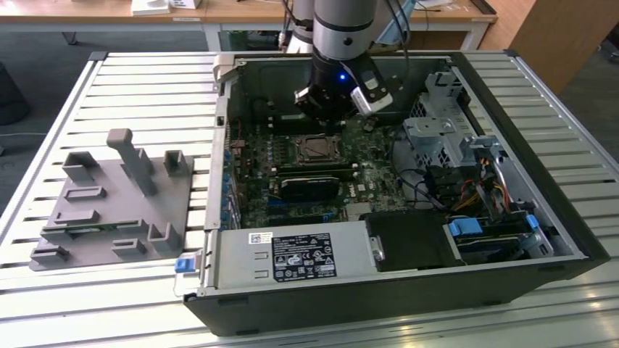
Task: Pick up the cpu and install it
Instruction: 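Install the second cpu locking lever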
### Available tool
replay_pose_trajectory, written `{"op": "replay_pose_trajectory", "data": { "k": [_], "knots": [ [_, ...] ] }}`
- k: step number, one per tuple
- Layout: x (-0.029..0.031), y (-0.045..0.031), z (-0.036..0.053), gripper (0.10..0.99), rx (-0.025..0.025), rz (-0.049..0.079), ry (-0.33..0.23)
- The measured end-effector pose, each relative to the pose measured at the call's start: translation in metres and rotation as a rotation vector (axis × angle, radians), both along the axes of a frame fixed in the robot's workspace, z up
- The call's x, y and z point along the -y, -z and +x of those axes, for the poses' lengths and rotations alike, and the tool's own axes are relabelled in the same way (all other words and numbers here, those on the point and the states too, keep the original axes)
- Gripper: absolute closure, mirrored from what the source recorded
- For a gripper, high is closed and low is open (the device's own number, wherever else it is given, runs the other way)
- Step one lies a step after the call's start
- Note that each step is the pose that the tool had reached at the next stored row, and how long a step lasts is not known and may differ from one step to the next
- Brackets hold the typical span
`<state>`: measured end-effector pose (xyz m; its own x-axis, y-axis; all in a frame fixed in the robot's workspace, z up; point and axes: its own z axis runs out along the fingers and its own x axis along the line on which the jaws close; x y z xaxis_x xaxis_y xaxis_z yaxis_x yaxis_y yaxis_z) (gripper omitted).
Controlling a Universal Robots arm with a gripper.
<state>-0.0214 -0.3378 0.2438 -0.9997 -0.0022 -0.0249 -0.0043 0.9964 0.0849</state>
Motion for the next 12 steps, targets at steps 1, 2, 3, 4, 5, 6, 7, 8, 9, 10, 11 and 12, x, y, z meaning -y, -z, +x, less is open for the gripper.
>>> {"op": "replay_pose_trajectory", "data": {
  "k": [1, 2, 3, 4, 5, 6, 7, 8, 9, 10, 11, 12],
  "knots": [
    [0.0017, 0.0000, 0.0000, 0.980, 0.0000, 0.000, 0.000],
    [0.0033, 0.0000, 0.0000, 0.980, -0.0001, 0.000, 0.000],
    [0.0048, 0.0000, 0.0000, 0.980, 0.0000, 0.000, 0.000],
    [0.0062, 0.0000, 0.0000, 0.980, 0.0000, 0.000, 0.000],
    [0.0076, 0.0000, 0.0000, 0.980, 0.0000, 0.000, 0.000],
    [0.0088, 0.0000, 0.0000, 0.980, 0.0000, 0.000, 0.000],
    [0.0101, 0.0000, 0.0000, 0.980, 0.0000, 0.000, 0.000],
    [0.0115, 0.0000, 0.0000, 0.980, 0.0000, 0.000, 0.000],
    [0.0128, 0.0000, 0.0000, 0.980, 0.0000, 0.000, 0.000],
    [0.0139, 0.0000, 0.0000, 0.980, 0.0000, 0.000, 0.000],
    [0.0149, 0.0000, 0.0000, 0.980, 0.0000, 0.000, 0.000],
    [0.0158, 0.0000, 0.0000, 0.980, 0.0000, 0.000, 0.000]
  ]
}}
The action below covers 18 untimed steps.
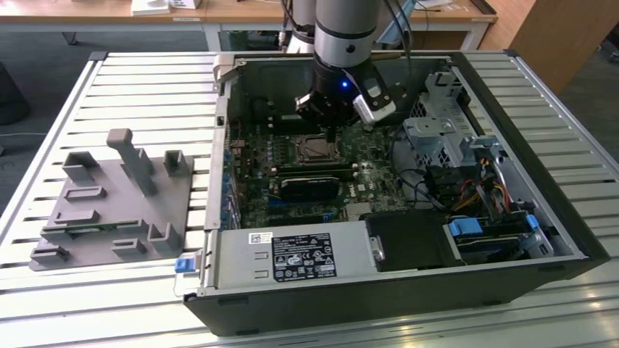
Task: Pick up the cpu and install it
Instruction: 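Install the second cpu locking lever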
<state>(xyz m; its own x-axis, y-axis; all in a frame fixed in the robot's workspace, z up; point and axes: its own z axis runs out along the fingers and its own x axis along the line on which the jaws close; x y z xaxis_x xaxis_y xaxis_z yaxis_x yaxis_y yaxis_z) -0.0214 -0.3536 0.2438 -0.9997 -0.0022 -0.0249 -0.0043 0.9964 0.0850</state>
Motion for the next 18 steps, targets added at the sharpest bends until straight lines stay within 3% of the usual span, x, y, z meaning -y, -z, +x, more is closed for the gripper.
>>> {"op": "replay_pose_trajectory", "data": {
  "k": [13, 18],
  "knots": [
    [0.0025, -0.0085, 0.0000, 0.980, 0.0000, 0.000, 0.000],
    [0.0099, -0.0086, 0.0000, 0.980, -0.0001, 0.001, 0.000]
  ]
}}
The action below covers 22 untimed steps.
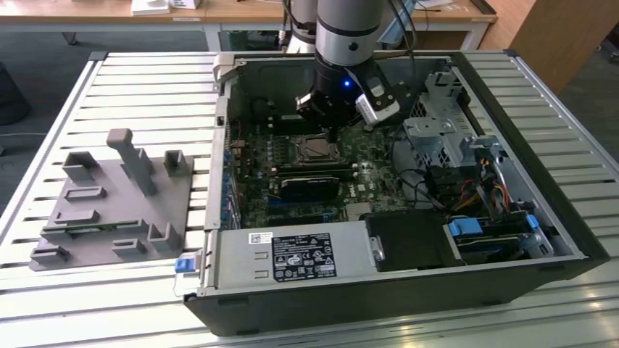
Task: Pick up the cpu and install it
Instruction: 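Install the second cpu locking lever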
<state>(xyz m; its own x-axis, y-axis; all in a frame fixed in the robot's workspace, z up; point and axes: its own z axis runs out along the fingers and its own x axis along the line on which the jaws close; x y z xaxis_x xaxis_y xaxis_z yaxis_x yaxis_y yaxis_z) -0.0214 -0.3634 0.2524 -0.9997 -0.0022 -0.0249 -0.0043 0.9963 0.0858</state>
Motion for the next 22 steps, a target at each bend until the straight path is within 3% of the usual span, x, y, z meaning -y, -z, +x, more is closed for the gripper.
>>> {"op": "replay_pose_trajectory", "data": {
  "k": [14, 22],
  "knots": [
    [0.0043, 0.0005, 0.0000, 0.980, 0.0000, 0.000, 0.000],
    [0.0113, 0.0006, 0.0000, 0.980, -0.0003, 0.000, 0.000]
  ]
}}
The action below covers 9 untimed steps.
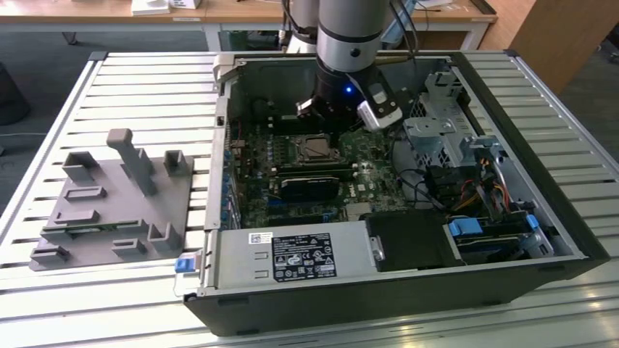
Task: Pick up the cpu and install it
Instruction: 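Install the second cpu locking lever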
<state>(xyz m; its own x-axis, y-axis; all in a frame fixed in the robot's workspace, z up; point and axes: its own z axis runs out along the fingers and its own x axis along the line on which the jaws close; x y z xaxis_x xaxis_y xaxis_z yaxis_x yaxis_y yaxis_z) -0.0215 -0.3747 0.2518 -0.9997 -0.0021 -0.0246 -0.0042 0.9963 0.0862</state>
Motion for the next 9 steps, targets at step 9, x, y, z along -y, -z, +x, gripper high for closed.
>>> {"op": "replay_pose_trajectory", "data": {
  "k": [9],
  "knots": [
    [0.0058, 0.0050, 0.0000, 0.980, -0.0372, 0.034, 0.000]
  ]
}}
